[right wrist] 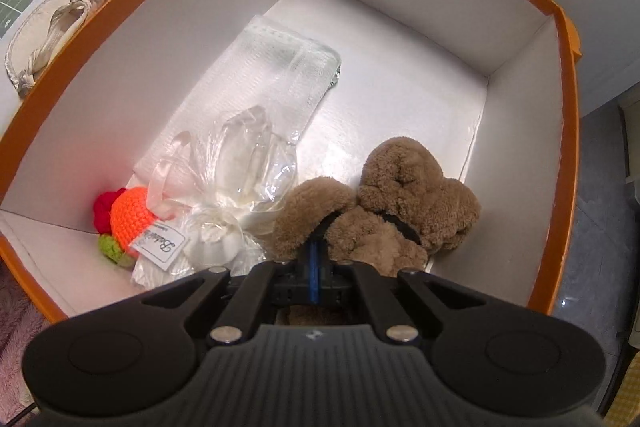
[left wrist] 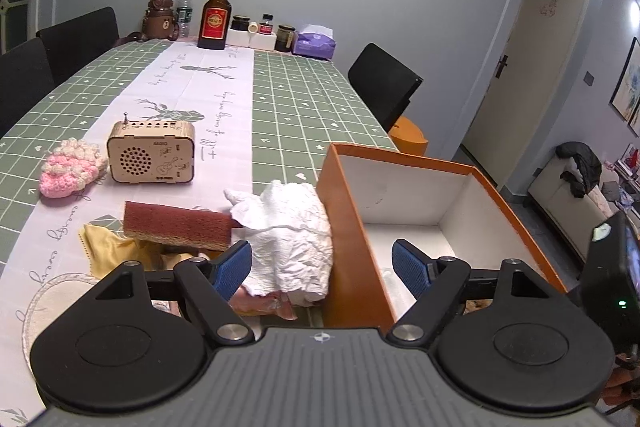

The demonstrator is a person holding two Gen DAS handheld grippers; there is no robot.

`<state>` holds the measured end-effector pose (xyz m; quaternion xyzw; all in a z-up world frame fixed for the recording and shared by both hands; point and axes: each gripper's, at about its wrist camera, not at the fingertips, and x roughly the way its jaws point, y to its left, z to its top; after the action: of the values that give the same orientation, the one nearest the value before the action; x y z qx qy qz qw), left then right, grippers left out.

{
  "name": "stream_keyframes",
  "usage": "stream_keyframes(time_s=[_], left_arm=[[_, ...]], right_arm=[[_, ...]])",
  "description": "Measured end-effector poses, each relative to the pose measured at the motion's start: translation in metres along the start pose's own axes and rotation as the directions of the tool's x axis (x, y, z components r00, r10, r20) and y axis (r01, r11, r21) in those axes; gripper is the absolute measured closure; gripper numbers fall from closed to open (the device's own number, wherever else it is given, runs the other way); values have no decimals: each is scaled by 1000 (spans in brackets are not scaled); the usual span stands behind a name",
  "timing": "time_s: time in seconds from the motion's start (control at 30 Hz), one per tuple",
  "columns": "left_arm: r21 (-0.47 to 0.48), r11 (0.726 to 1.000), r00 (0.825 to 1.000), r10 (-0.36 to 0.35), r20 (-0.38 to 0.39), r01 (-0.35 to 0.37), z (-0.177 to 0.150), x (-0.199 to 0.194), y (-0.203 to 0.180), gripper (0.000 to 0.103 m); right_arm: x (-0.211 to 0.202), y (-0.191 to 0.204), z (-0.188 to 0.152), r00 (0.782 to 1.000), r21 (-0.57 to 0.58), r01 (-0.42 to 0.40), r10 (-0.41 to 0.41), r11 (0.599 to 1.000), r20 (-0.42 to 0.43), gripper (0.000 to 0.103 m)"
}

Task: Organize soft objects
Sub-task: 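Move the left gripper toward the white crumpled tissue while the right gripper withdraws from the box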

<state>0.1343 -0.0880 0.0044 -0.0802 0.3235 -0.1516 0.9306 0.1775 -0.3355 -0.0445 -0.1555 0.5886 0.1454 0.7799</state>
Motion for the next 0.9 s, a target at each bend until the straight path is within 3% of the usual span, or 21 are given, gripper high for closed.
stream_keyframes(time_s=[0.2, 0.33, 0.43, 0.63, 0.67, 0.73, 0.8, 0.9], left_arm=[[-27, 1000, 1000, 7, -4, -7, 1, 5, 17, 10], [-40, 999, 1000, 23, -17, -23, 1, 8, 25, 12], [-44, 998, 999, 32, 0, -32, 1, 3, 30, 12], [-72, 996, 998, 57, 33, -54, 2, -12, 44, 12], [-80, 995, 997, 61, 36, -58, 3, -15, 48, 12], [-93, 993, 997, 72, 39, -68, 2, -19, 54, 12], [-117, 990, 996, 83, 39, -78, 2, -23, 61, 12], [-138, 988, 996, 78, 47, -71, 0, -29, 71, 12]], right_arm=[[-24, -1, -10, 996, 32, -35, 32, 999, 89, 101], [-44, -3, -18, 983, 85, -48, 32, 995, 179, 79], [-59, -2, -25, 961, 105, -131, 100, 986, 259, 79], [-75, 4, -20, 878, 222, -331, 212, 917, 430, 78], [-74, 6, -16, 859, 240, -367, 228, 899, 458, 74], [-75, 14, -10, 819, 265, -435, 255, 861, 515, 57], [-73, 25, -3, 810, 253, -442, 261, 861, 526, 56], [-69, 46, 5, 826, 233, -381, 217, 895, 520, 56]])
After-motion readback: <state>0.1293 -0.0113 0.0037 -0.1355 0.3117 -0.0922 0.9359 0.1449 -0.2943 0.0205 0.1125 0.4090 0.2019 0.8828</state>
